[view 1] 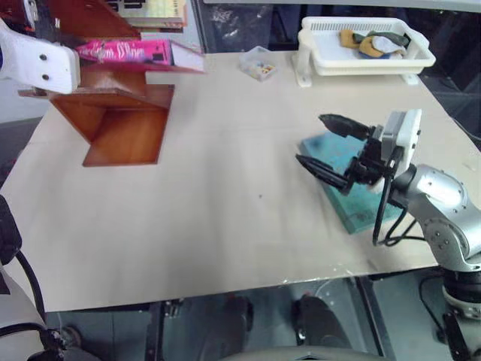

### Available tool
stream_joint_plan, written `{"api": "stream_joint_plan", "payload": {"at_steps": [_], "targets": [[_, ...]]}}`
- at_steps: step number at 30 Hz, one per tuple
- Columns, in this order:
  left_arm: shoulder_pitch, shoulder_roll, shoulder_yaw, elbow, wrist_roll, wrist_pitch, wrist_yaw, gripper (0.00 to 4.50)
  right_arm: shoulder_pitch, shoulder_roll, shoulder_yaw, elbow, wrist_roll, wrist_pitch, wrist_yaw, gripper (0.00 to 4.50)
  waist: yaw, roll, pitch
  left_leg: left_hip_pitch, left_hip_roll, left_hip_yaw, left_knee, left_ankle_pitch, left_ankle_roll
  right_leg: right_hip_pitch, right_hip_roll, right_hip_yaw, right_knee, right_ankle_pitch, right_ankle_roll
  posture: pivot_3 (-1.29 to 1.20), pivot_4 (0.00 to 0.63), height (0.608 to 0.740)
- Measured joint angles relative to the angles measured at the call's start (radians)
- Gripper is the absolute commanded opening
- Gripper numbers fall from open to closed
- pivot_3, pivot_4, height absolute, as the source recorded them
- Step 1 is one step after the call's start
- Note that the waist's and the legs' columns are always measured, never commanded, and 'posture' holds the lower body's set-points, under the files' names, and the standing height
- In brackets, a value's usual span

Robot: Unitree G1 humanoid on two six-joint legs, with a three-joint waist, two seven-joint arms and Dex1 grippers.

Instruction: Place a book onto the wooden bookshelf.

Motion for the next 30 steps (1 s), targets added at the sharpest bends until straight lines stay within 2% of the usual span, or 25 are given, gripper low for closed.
{"api": "stream_joint_plan", "payload": {"at_steps": [3, 8, 19, 20, 21, 23, 24, 25, 26, 30], "targets": [[0.0, 0.012, -0.008, 0.038, 0.022, -0.006, 0.006, 0.11, -0.024, 0.01, 0.012, 0.014, -0.012, 0.007, 0.019, 4.5, 0.0, 0.0, 0.0, -0.001, 0.0, 0.001, 0.0, 0.0, 0.0, -0.001, 0.0, 0.0, 0.0, 0.0, 0.0, 0.0, 0.15, 0.74], [0.0, 0.052, -0.022, 0.12, 0.093, -0.036, 0.112, 0.11, -0.079, 0.014, 0.039, 0.059, -0.048, 0.012, 0.071, 4.5, 0.0, 0.0, 0.0, -0.001, 0.0, 0.001, 0.0, 0.0, 0.0, -0.002, -0.001, 0.0, 0.0, 0.0, 0.0, 0.0, 0.15, 0.74], [-0.005, 0.046, -0.063, 0.212, 0.162, -0.073, 0.286, 0.11, -0.156, 0.056, 0.077, 0.182, -0.13, -0.016, 0.169, 4.5, -0.015, 0.0, 0.0, 0.002, 0.001, 0.002, 0.001, -0.001, 0.002, -0.002, 0.0, 0.0, 0.006, 0.0, 0.0, 0.0, 0.15, 0.74], [-0.004, 0.046, -0.063, 0.218, 0.162, -0.072, 0.286, 1.14, -0.157, 0.06, 0.078, 0.184, -0.134, -0.016, 0.171, 4.5, -0.017, 0.0, 0.0, 0.002, 0.001, 0.002, 0.001, -0.001, 0.002, -0.002, -0.001, 0.001, 0.007, 0.0, 0.0, 0.0, 0.15, 0.74], [-0.002, 0.048, -0.064, 0.225, 0.167, -0.067, 0.286, 1.24, -0.157, 0.061, 0.078, 0.184, -0.134, -0.016, 0.173, 4.5, -0.018, 0.0, 0.0, 0.002, 0.0, 0.002, 0.001, -0.001, 0.002, -0.002, -0.001, 0.001, 0.008, 0.0, 0.0, 0.0, 0.15, 0.74], [0.01, 0.065, -0.056, 0.236, 0.166, -0.065, 0.3, 2.31, -0.158, 0.064, 0.078, 0.189, -0.137, -0.015, 0.176, 4.5, -0.022, 0.0, 0.0, 0.002, 0.001, 0.003, 0.001, -0.001, 0.002, -0.004, -0.001, 0.001, 0.009, 0.0, 0.0, 0.0, 0.15, 0.74], [0.01, 0.068, -0.056, 0.236, 0.165, -0.065, 0.303, 2.53, -0.158, 0.064, 0.078, 0.189, -0.137, -0.015, 0.176, 4.5, -0.022, 0.0, 0.0, 0.002, 0.001, 0.003, 0.001, -0.001, 0.002, -0.005, -0.001, 0.001, 0.01, 0.0, 0.0, 0.0, 0.15, 0.74], [0.013, 0.077, -0.049, 0.235, 0.16, -0.068, 0.306, 3.12, -0.158, 0.066, 0.078, 0.189, -0.137, -0.015, 0.176, 4.5, -0.023, 0.0, 0.0, 0.002, 0.0, 0.006, 0.001, -0.001, 0.002, -0.007, -0.002, 0.001, 0.012, 0.0, 0.0, 0.0, 0.15, 0.74], [0.016, 0.087, -0.04, 0.236, 0.155, -0.07, 0.309, 3.44, -0.158, 0.067, 0.078, 0.19, -0.138, -0.014, 0.176, 4.5, -0.024, 0.0, 0.0, 0.001, 0.0, 0.009, 0.001, -0.001, 0.002, -0.01, -0.004, 0.0, 0.014, 0.0, 0.0, 0.0, 0.15, 0.74], [0.097, 0.13, 0.017, 0.239, 0.095, -0.135, 0.299, 3.44, -0.158, 0.069, 0.077, 0.195, -0.14, -0.015, 0.179, 4.5, -0.028, 0.0, 0.0, 0.001, 0.001, 0.013, 0.001, -0.001, 0.001, -0.012, -0.006, -0.001, 0.015, 0.0, 0.0, 0.0, 0.15, 0.74]]}}
